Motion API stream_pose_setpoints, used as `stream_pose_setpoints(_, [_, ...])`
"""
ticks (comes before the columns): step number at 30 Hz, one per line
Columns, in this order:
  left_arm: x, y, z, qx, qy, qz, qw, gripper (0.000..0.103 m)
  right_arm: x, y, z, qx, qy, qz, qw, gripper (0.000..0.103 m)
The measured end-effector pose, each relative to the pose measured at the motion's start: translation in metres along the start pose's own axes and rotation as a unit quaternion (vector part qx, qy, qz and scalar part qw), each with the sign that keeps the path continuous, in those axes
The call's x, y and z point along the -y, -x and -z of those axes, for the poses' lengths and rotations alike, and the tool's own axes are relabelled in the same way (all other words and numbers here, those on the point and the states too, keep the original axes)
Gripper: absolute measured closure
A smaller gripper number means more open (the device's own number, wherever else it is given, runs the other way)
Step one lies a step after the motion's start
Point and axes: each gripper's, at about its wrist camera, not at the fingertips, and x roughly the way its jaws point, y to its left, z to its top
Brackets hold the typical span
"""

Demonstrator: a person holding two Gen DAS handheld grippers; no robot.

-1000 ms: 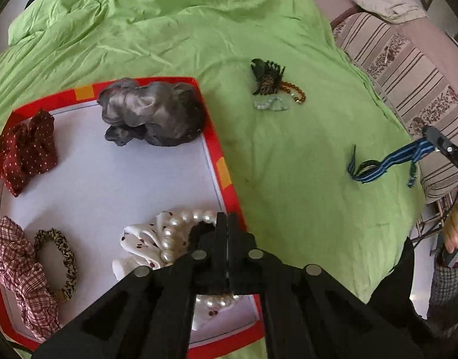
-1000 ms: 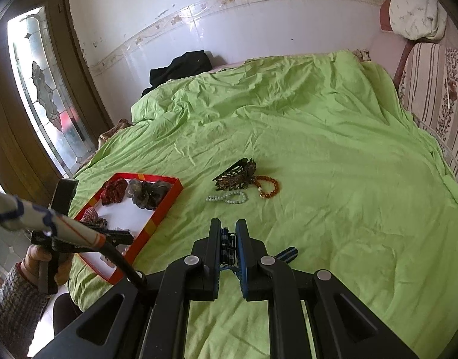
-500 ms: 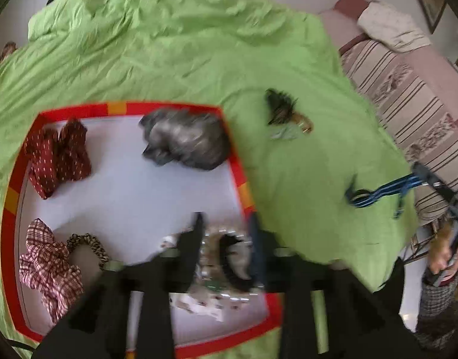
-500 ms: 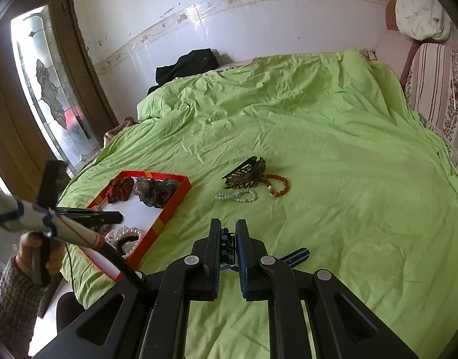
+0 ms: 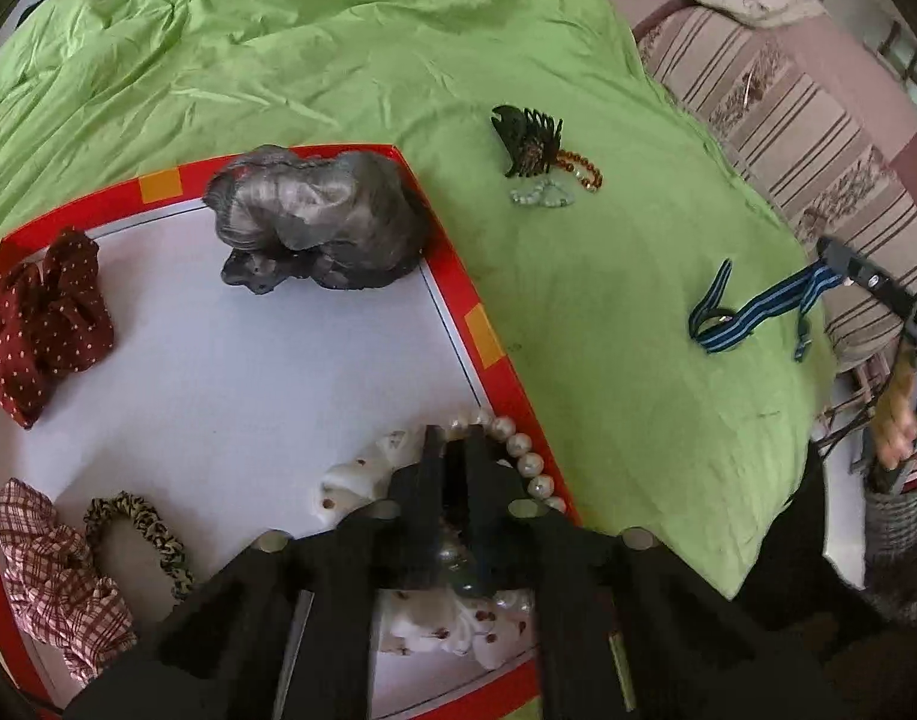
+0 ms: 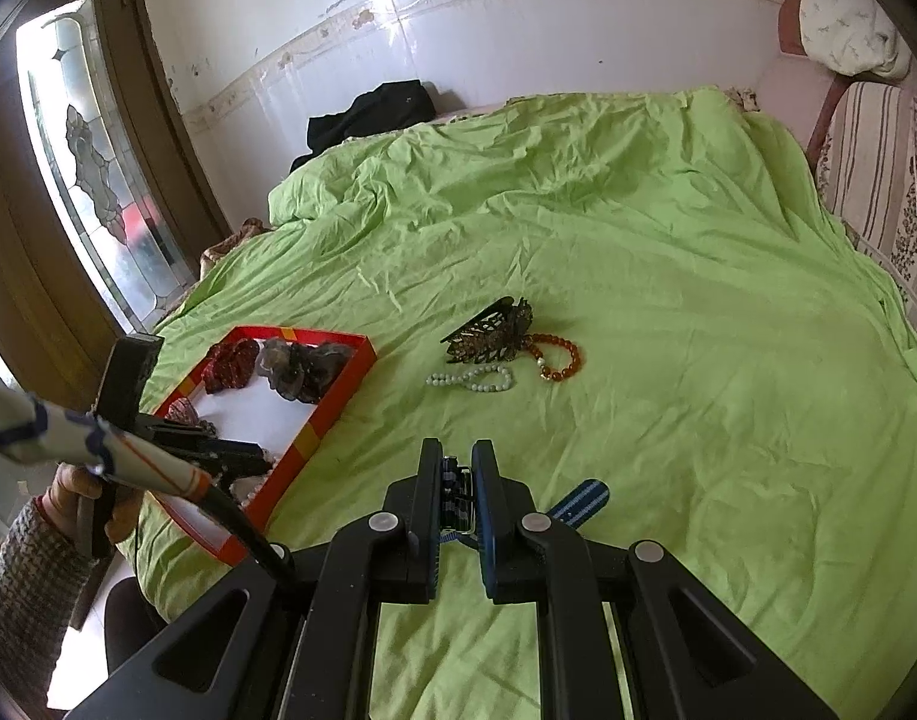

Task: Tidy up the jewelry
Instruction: 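Open the left tool to drop the pearl bracelet into the tray while the right tool holds the watch, then lower the blue-strap watch onto the green sheet and open the right tool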

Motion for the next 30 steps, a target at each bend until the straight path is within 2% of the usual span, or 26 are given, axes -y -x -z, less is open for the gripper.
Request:
stream_pose_setpoints(7, [0.004,0.037,-0.002,0.051,0.007,0.0,0.9987,0.098,0.003,-0.002,-0.001,0.0,-0.006,-0.001,1.0,0.092])
stream_pose_setpoints(15, [0.006,0.1,-0.011,0.122,0.022,0.008,0.9922,0.098,-0.005,0.005,-0.008,0.013,0.002,-0.005,1.0,0.092])
stream_pose_setpoints(19, [0.002,0.115,-0.009,0.127,0.024,-0.016,0.9915,0.098,-0.023,0.015,-0.019,0.03,0.018,-0.014,0.999,0.092])
stream_pose_setpoints(22, [-0.015,0.118,-0.006,0.125,0.045,-0.046,0.9901,0.098,-0.042,0.023,-0.031,0.045,0.027,-0.03,0.998,0.092])
stream_pose_setpoints(27, [-0.049,0.109,-0.004,0.122,0.084,-0.084,0.9853,0.098,-0.082,0.027,-0.051,0.061,0.055,-0.051,0.995,0.092])
stream_pose_setpoints(30, [-0.067,0.1,-0.006,0.121,0.104,-0.09,0.9832,0.098,-0.107,0.026,-0.06,0.069,0.072,-0.061,0.993,0.092])
